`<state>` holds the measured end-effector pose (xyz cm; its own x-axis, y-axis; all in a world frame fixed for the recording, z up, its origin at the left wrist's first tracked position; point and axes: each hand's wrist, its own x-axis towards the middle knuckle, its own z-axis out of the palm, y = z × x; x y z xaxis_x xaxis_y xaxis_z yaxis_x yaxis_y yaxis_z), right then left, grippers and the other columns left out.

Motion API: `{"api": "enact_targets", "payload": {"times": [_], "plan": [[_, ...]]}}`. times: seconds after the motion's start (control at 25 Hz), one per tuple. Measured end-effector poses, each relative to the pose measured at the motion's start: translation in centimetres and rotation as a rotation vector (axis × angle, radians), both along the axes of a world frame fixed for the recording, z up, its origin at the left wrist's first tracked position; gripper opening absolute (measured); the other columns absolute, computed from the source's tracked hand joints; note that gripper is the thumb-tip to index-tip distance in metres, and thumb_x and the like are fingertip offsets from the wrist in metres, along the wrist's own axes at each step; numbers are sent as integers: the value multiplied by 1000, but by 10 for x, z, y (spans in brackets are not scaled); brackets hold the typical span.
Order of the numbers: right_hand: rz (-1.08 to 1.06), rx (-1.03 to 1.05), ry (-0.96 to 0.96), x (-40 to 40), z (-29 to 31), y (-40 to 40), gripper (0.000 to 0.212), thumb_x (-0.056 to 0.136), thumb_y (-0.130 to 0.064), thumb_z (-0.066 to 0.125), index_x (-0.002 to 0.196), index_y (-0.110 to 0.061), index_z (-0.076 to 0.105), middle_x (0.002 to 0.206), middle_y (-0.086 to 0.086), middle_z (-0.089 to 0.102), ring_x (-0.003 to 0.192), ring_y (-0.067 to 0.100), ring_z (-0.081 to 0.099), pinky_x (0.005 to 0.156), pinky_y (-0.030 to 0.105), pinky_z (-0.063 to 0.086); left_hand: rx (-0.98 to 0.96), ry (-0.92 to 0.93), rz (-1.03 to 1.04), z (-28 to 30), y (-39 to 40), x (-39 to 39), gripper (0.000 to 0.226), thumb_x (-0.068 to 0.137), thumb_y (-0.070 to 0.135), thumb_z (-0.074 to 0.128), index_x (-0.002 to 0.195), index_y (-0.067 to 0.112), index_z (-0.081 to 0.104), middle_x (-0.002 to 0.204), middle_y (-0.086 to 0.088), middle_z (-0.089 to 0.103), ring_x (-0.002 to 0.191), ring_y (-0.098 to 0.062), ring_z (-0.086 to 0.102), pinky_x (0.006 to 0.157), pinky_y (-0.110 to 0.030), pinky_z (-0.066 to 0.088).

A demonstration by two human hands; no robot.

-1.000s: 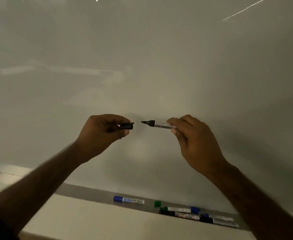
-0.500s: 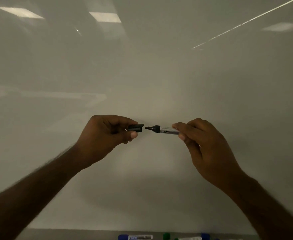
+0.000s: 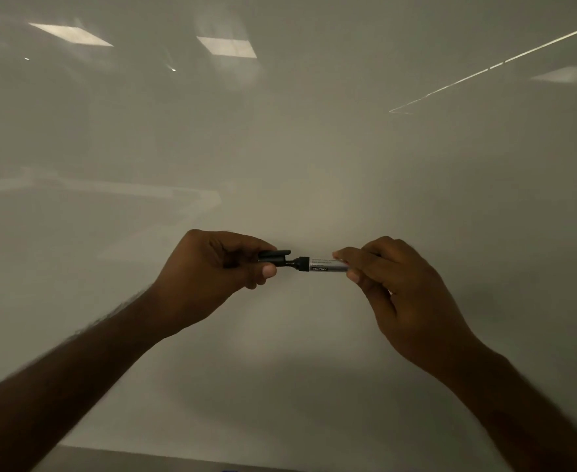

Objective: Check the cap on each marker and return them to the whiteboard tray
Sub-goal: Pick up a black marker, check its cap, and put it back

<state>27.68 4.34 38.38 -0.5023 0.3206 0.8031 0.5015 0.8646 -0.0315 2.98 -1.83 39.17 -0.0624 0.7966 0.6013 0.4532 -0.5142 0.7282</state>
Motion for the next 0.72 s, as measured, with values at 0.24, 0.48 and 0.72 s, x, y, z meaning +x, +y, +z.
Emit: {"api": "enact_targets", "payload": {"times": [0.24,0.48,0.72], "plan": [[67,-28,-11,7,1,3,28,93,-20,49,117,-18,63,88,-2,57,78,14,51,66,32,46,-17,5,6,0,-1,18,25,66,26,77,90,19,76,72,-8,74,62,-25,68,63,-29,57],[120,-54,30,8,-1,7,27,92,-21,51,115,-16,65,83,-1,58,73,11,49,64,20,38,17,15,62,-3,-2,32,18,78,5,72,85,21,75,63,-3,73,50,-14,66,55,-17,52],[97,-39,43,1,-7,13,24,90,-21,54,110,-15,67,76,1,59,67,13,49,57,26,40,37,14,89,-13,4,35,23,80,2,70,85,23,75,62,-4,72,50,-18,67,58,-18,54]]}}
